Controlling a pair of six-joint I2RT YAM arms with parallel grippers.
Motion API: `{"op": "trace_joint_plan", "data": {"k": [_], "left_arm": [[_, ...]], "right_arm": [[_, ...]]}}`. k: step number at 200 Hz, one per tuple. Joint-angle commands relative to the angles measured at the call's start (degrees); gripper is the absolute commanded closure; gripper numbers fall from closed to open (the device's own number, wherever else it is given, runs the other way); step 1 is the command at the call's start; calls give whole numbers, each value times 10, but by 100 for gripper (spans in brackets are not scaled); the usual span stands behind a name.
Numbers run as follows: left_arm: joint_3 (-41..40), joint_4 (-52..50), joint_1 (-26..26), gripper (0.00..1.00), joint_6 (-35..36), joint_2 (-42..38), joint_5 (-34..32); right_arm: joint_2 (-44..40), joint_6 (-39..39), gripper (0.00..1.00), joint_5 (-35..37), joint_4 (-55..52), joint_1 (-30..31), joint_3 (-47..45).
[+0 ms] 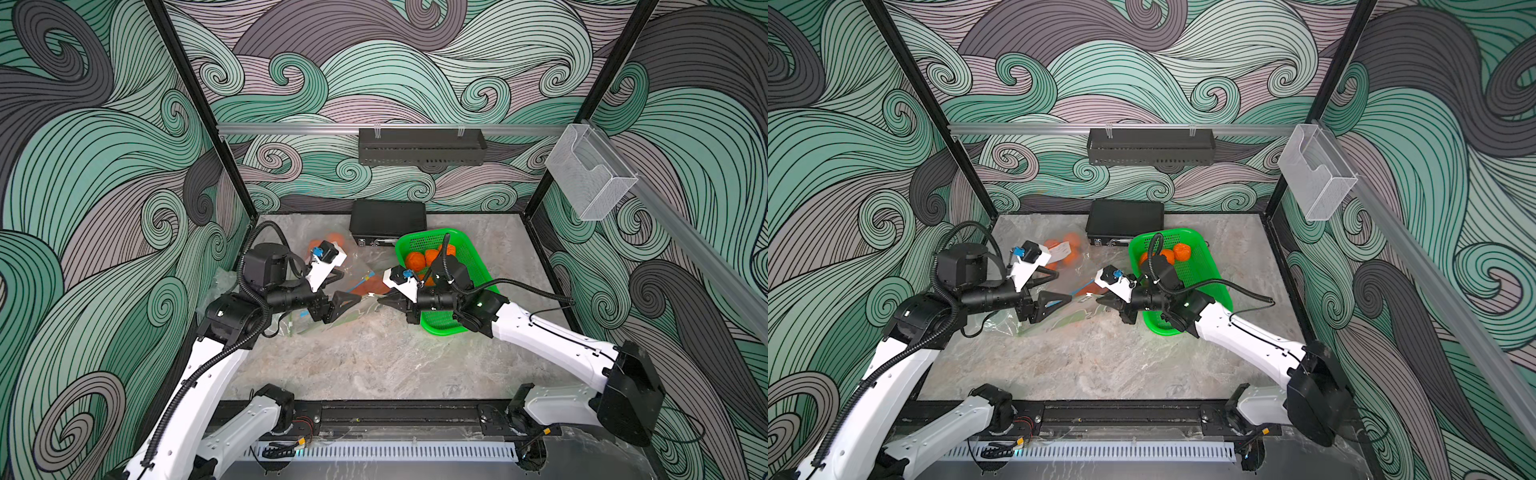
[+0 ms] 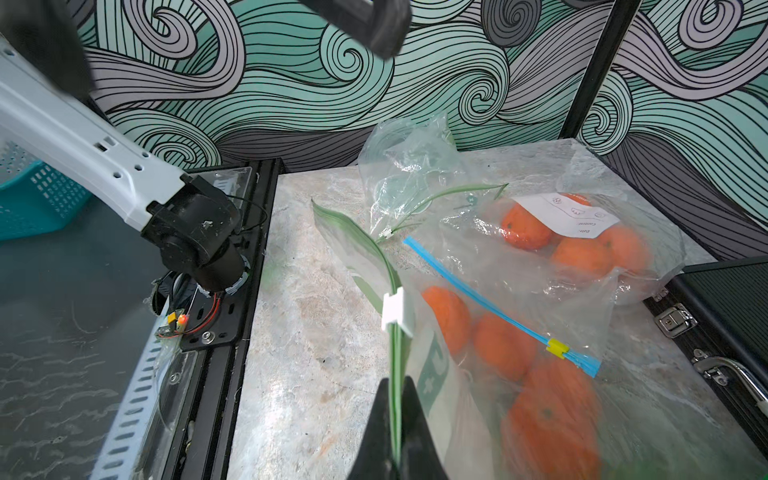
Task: Open the zip-top bag and take out the orange
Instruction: Unzip the zipper on the zipper food storage bag.
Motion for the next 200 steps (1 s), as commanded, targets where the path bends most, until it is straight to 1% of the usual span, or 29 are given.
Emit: {"op": "trace_joint_plan", "data": {"k": [1, 15, 36, 53, 105, 145, 154, 181, 200], "left_arm": [[-20, 27, -24, 23, 107, 21, 6], [-37, 64, -35, 27, 116, 28, -13], [-63, 114, -40, 32, 123, 37, -7], [-73, 129, -45, 37, 126, 47, 7], [-86, 143, -59, 51, 132, 64, 5], [-83, 130, -65, 68, 135, 75, -2], [-84, 129, -66, 70, 137, 76, -2], [-87, 126, -71, 70, 136, 80, -1], [-86, 125, -72, 80, 136, 80, -5]], "right_arm": [[-10, 9, 100, -36, 0, -4, -12], [-6, 15, 100, -41, 0, -4, -9], [3, 17, 100, -46, -3, -5, -6], [4, 20, 100, -51, -2, -7, -6], [5, 24, 100, -66, -3, -12, -4], [2, 28, 100, -67, 1, -13, -6], [2, 28, 100, -67, 1, -14, -5], [2, 28, 100, -67, 1, -14, -5], [4, 28, 100, -67, 2, -14, -5]]}}
